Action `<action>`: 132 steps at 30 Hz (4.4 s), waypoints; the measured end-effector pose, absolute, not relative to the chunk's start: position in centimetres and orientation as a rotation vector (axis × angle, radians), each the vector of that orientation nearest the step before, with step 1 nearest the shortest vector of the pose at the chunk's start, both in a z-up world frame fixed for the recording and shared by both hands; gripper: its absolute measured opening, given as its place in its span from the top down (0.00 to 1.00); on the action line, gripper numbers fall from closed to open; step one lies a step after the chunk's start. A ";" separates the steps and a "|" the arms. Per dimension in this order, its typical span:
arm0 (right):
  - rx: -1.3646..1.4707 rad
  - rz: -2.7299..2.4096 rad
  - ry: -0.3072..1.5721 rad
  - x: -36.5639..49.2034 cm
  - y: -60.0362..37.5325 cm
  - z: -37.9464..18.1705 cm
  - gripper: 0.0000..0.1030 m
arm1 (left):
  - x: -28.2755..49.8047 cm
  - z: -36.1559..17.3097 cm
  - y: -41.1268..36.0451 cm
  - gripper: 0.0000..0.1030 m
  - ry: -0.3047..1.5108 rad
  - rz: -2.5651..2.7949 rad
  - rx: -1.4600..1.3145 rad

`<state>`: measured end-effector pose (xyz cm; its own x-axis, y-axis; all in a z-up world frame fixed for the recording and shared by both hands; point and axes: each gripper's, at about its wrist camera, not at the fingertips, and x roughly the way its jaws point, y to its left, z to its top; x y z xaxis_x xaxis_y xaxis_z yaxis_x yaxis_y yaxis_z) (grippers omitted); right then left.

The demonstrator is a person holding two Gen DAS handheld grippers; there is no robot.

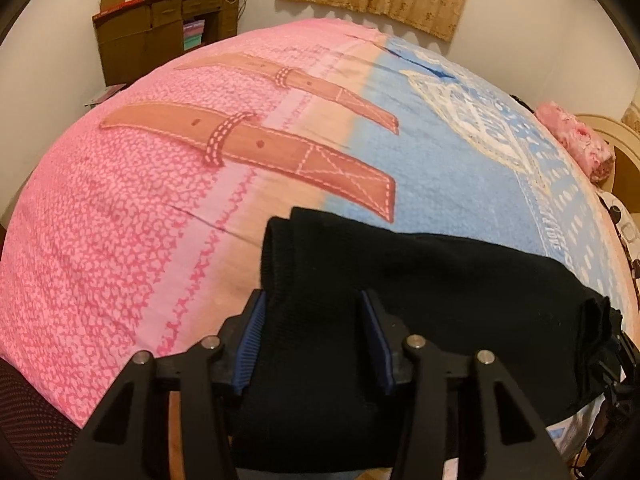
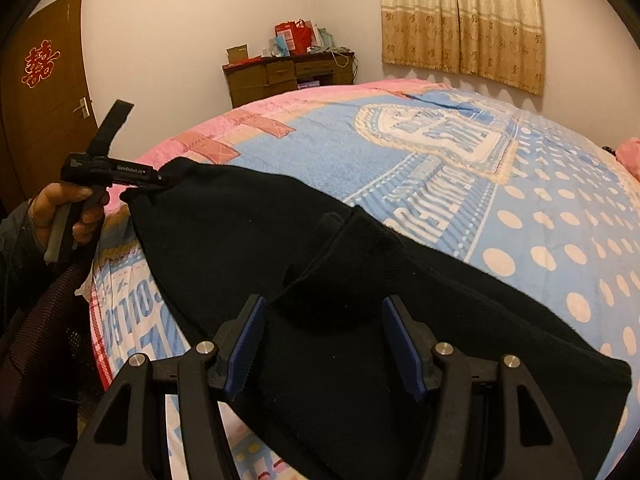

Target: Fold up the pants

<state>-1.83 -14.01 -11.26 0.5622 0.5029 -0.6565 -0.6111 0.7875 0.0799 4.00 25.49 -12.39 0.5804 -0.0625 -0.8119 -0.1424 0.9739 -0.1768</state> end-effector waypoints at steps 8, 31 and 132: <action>-0.129 0.665 0.722 -1.6 -14.8 -11.4 0.40 | 2.0 -10.1 24.7 0.81 0.904 0.043 -0.255; 0.150 0.818 0.785 1.3 -14.8 -10.0 0.27 | -3.9 -1.6 18.7 0.81 0.741 -0.077 -0.212; 0.050 0.265 0.678 -5.3 -31.6 -9.6 0.16 | -2.0 -10.5 -4.6 0.08 0.865 -0.288 0.075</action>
